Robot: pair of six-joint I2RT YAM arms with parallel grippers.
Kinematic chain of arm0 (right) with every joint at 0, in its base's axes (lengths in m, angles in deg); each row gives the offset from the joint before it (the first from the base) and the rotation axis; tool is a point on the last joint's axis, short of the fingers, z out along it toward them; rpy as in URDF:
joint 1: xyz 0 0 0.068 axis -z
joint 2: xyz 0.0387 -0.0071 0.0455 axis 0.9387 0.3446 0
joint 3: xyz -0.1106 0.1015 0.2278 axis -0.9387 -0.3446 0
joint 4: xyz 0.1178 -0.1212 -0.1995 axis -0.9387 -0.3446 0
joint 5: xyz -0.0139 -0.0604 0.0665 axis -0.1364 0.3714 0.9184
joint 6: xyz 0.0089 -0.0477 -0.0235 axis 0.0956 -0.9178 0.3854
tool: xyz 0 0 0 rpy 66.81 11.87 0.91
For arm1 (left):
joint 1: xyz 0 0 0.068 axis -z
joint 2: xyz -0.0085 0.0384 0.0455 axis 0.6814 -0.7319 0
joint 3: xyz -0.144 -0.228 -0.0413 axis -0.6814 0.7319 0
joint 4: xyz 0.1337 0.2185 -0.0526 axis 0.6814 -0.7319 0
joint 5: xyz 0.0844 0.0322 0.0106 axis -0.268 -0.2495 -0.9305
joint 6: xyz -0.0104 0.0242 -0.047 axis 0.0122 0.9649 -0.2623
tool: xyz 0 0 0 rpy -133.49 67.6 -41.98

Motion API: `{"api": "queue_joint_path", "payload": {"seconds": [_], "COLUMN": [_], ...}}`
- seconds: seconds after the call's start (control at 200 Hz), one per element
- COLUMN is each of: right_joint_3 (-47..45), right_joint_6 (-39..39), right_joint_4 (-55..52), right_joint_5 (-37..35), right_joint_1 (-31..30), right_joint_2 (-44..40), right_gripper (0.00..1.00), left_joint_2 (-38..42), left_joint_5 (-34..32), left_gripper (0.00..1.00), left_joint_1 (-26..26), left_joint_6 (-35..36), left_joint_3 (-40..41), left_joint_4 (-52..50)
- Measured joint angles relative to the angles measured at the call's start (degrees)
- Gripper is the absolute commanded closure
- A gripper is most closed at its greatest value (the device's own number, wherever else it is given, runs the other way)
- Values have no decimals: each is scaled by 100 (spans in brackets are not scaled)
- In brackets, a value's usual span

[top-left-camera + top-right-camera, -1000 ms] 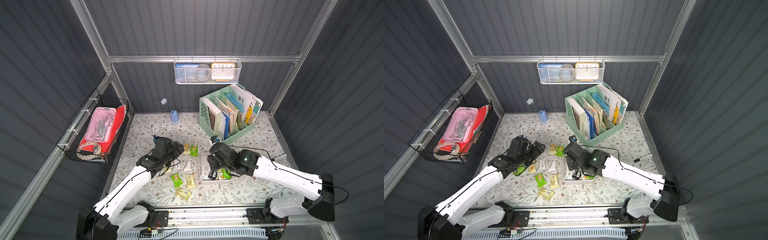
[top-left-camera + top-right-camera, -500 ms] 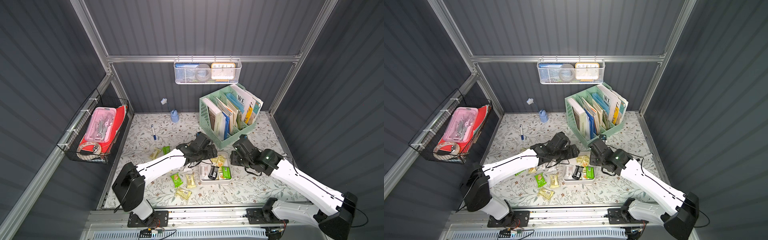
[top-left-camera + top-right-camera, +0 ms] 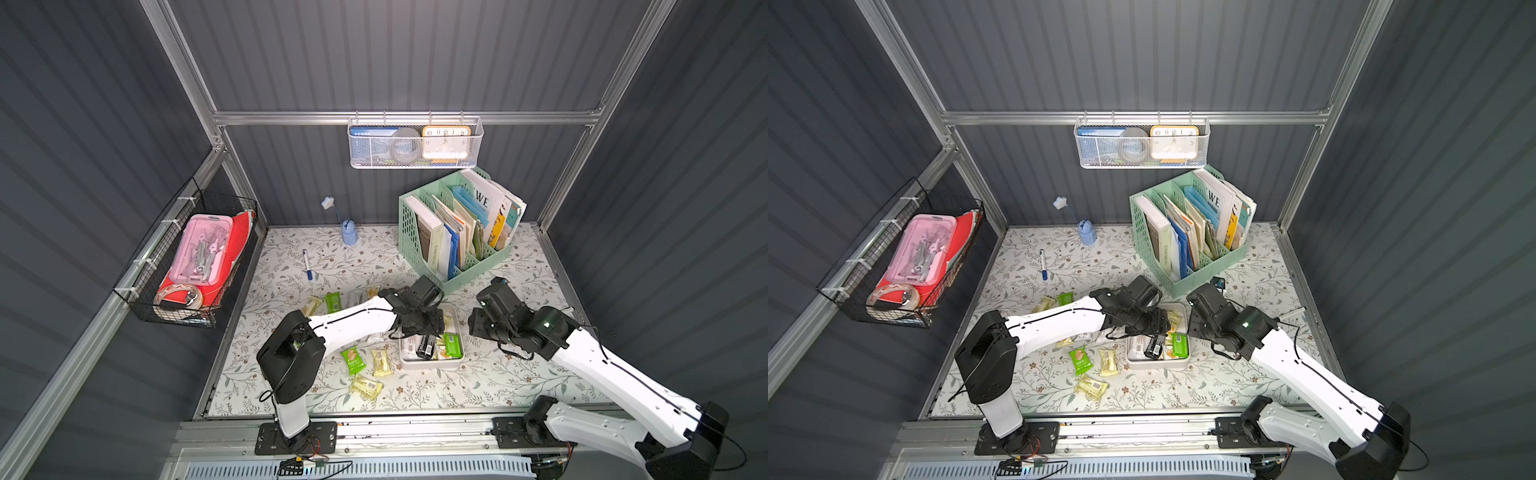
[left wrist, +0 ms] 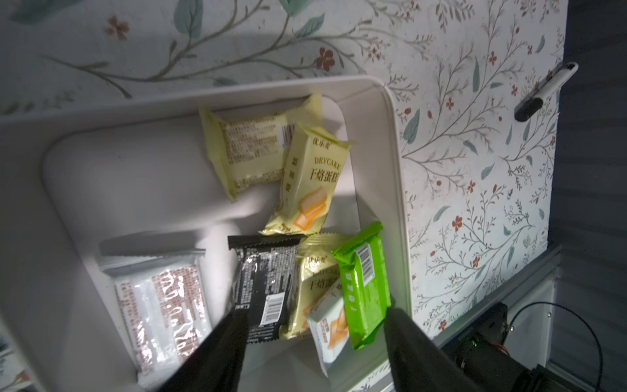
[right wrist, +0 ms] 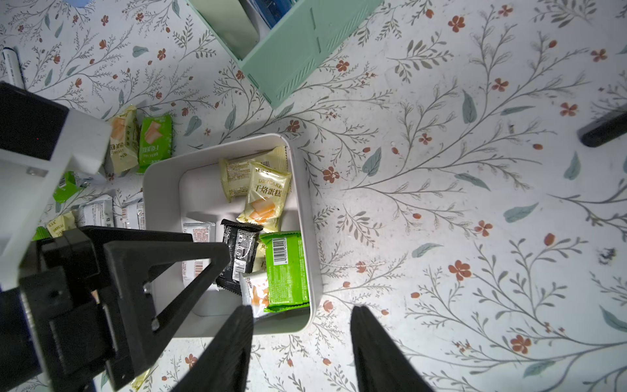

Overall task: Take the cookies out of the storage box
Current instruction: Pick up the cookie from the storage box.

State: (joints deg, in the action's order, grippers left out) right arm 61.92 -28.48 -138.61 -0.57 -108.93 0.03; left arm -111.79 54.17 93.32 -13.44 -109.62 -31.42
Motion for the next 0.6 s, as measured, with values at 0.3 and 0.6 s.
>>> {"api": "queue_joint_path", "payload": {"seconds": [0.3, 0.6], "right_joint_3": [-55, -55], "right_joint_6": [63, 87], "right_joint_4": [2, -7], "right_joint_5": [101, 103], "right_joint_1": [0, 0], "right_joint_2": [2, -33], "right_gripper": [49, 49], "left_joint_2": [-39, -505], "left_joint_5": [804, 1307], "left_gripper": [42, 52], "left_joint_1": [0, 0], "left_joint_6": [223, 372], "left_joint_3": [76, 76], "left_joint_4": [-72, 17]}}
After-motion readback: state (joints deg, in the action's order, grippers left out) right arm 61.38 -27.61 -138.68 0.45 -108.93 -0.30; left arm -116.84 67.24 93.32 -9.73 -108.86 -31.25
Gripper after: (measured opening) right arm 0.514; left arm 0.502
